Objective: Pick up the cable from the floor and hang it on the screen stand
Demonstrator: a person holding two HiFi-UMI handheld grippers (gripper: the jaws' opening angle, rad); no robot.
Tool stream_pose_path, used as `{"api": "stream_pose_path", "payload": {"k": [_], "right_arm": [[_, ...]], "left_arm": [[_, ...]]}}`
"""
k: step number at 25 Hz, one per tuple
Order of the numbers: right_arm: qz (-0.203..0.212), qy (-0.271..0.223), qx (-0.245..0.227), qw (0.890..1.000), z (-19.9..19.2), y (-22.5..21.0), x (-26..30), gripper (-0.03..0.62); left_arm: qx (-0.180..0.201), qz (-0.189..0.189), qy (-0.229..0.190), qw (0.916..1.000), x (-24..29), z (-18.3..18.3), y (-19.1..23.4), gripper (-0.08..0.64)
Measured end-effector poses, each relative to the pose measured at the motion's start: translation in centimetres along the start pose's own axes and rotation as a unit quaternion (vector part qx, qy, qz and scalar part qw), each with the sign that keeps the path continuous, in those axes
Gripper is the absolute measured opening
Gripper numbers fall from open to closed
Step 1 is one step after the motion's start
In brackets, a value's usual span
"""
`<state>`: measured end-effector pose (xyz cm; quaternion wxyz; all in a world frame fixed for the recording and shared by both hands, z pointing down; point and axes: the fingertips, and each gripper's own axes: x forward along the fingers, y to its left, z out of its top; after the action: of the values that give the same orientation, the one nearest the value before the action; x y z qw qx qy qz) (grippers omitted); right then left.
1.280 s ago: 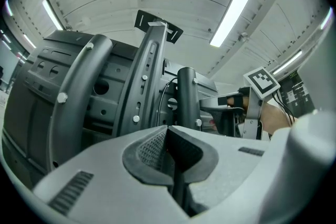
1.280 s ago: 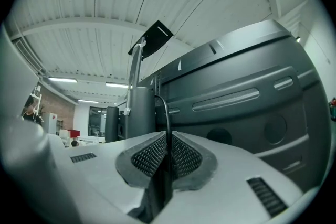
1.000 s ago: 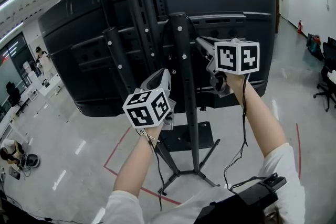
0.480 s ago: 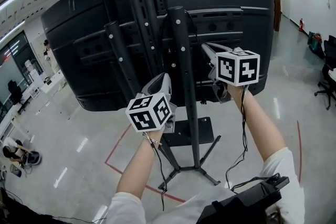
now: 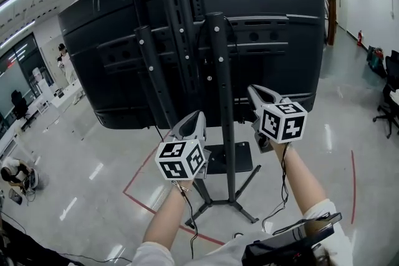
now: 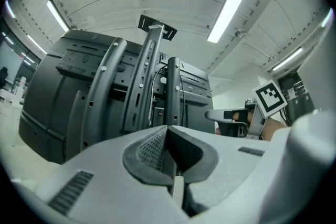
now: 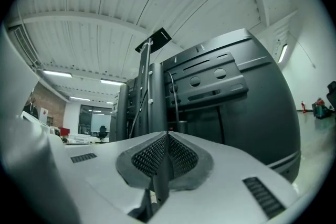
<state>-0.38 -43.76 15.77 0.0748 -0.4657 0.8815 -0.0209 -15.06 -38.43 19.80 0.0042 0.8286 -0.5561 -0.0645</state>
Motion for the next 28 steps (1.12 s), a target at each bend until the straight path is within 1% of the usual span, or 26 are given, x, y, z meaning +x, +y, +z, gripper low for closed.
{"api": "stream_pose_path", "payload": {"k": [4, 8, 10, 13, 16, 19, 22, 25, 28], "right_arm": [[-0.024, -0.007, -0.009, 1.0, -4.5, 0.8, -3.6, 0.023], [-0.044, 0.037, -0.036, 0.998, -9.6, 1.4, -6.4, 0.023], [-0.052, 0.054, -0.025, 0.997, -11.3, 1.5, -8.0, 0.023], [-0.077, 0.063, 0.009, 0.995, -13.1, 0.9, -10.6, 0.023], [-0.104, 0.067, 0.034, 0.992, -14.6, 0.7, -12.9, 0.023], [-0.117, 0.076, 0.04, 0.989, -15.7, 1.4, -14.6, 0.023], [-0.111, 0.078, 0.039, 0.99, -16.0, 2.5, -15.1, 0.023], [-0.104, 0.057, 0.026, 0.993, -15.3, 3.3, -14.5, 0.023], [-0.094, 0.05, 0.018, 0.994, -15.2, 3.7, -14.1, 0.023]], "left_arm": [[0.008, -0.011, -0.013, 0.9998, -2.6, -2.9, -2.0, 0.003], [0.029, 0.0, -0.014, 0.9995, -5.3, -6.4, -3.7, 0.003], [0.022, 0.009, -0.013, 0.9996, -6.6, -7.8, -4.2, 0.003], [-0.001, 0.019, -0.008, 0.9998, -8.2, -9.5, -4.8, 0.003], [-0.005, 0.028, 0.001, 0.9996, -9.8, -10.7, -5.3, 0.003], [-0.012, 0.031, 0.012, 0.9994, -11.2, -11.7, -6.2, 0.003], [-0.016, 0.032, 0.012, 0.9993, -12.0, -11.8, -7.3, 0.003], [-0.02, 0.046, -0.005, 0.9987, -12.3, -11.3, -7.4, 0.003], [-0.016, 0.054, -0.001, 0.9984, -11.7, -11.6, -7.6, 0.003]]}}
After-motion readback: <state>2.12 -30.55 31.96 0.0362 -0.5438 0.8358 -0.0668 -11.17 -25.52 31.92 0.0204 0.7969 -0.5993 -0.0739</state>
